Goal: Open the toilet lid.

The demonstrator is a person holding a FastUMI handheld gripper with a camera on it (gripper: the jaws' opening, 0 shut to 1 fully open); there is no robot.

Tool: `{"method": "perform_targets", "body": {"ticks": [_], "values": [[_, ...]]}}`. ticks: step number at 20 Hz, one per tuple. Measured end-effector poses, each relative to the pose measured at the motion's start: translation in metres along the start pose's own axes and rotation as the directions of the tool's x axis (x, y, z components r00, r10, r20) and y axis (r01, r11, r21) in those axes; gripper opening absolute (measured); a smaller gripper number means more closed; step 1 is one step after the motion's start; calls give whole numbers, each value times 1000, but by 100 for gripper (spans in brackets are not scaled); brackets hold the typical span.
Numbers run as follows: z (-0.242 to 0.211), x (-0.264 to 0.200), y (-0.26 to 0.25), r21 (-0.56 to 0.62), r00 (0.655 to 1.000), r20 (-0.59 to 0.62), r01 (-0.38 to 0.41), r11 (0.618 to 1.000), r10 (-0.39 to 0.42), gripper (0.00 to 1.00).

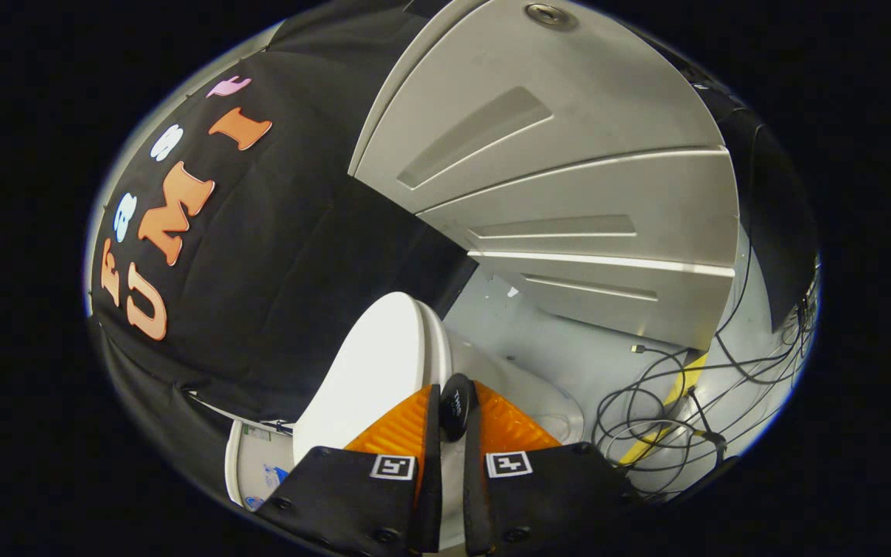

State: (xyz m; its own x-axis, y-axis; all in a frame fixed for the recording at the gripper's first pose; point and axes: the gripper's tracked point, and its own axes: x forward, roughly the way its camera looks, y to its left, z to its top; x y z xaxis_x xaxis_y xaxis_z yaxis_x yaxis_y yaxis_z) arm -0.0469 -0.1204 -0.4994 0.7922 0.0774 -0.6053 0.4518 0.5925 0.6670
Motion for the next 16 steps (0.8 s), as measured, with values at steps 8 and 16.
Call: {"method": "perform_targets", "body": {"ticks": [8, 16], "values": [[14, -2, 17, -15, 997, 80, 16, 1000, -15, 9], [36, -11, 46, -44, 988, 157, 7, 999, 0, 9]]}}
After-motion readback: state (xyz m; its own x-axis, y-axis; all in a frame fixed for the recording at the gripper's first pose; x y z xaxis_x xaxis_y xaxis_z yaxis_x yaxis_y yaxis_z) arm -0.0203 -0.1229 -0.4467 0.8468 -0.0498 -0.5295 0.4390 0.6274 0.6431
